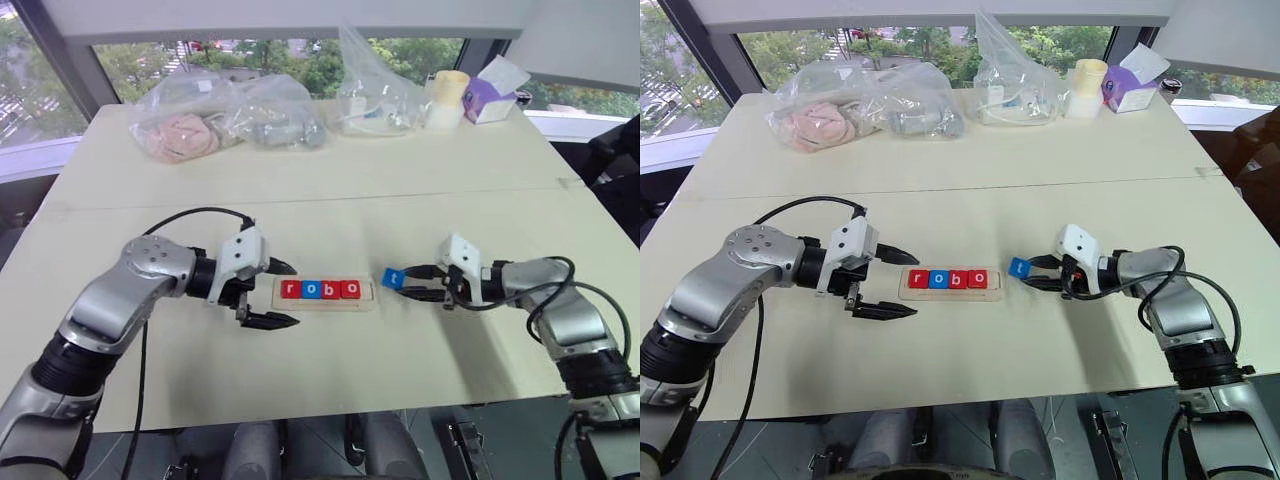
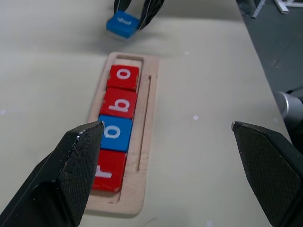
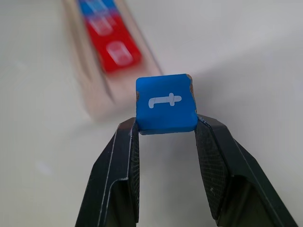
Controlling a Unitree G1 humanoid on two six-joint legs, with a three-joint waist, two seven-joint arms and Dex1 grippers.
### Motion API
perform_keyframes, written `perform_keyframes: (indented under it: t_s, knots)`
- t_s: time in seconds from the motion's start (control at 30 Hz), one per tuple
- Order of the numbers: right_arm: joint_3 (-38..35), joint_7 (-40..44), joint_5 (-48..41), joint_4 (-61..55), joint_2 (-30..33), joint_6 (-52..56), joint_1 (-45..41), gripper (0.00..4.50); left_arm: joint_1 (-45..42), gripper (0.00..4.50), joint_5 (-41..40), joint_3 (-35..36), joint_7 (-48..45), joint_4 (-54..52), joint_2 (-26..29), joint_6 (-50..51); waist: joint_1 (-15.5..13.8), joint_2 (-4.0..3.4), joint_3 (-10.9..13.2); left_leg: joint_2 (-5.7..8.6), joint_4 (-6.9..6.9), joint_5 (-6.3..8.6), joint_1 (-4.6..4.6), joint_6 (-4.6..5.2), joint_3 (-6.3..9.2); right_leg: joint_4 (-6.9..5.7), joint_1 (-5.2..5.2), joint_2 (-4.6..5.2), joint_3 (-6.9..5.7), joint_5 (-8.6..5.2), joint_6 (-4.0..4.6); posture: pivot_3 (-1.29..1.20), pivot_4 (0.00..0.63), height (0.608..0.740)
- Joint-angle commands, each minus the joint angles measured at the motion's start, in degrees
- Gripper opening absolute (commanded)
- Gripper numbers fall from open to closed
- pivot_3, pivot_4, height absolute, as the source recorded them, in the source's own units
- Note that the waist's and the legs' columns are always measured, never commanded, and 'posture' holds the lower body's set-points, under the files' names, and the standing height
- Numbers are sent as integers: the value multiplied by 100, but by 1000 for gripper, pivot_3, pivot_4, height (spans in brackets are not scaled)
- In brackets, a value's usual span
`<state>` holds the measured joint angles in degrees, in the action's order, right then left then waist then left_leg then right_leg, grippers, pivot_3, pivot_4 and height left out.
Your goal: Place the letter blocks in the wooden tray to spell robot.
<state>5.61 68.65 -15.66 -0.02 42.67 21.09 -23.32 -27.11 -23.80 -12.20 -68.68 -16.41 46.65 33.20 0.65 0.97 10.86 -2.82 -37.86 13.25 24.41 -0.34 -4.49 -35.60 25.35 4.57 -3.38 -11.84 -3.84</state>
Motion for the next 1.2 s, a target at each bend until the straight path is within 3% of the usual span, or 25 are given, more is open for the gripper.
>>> perform_keyframes:
  t_s: [0.03,0.37,0.9,1.2]
  knots:
    - [188,199,-131,-492,38,239,-279,1104,2,4500,8,166,-14,-91,66,-104,-7,0,0,0,-1,0,0,0,0,-1,0,0,0,0,0,0,150,739]
    - [862,610,656,304,224,-695,-629,1104,198,4500,-77,197,204,-366,21,32,-110,0,0,3,-6,1,5,0,-4,3,-1,5,-1,0,1,0,150,739]
    - [986,642,951,1098,-170,-1171,-918,1104,300,4500,-106,182,347,-426,21,84,-120,0,0,2,-12,1,2,0,-3,-9,-1,3,-1,0,0,0,150,739]
    - [808,650,839,1095,-79,-1069,-871,1104,313,4500,-111,187,382,-408,13,76,-125,0,0,2,-19,0,-2,0,-3,-25,0,4,0,-1,0,0,150,739]
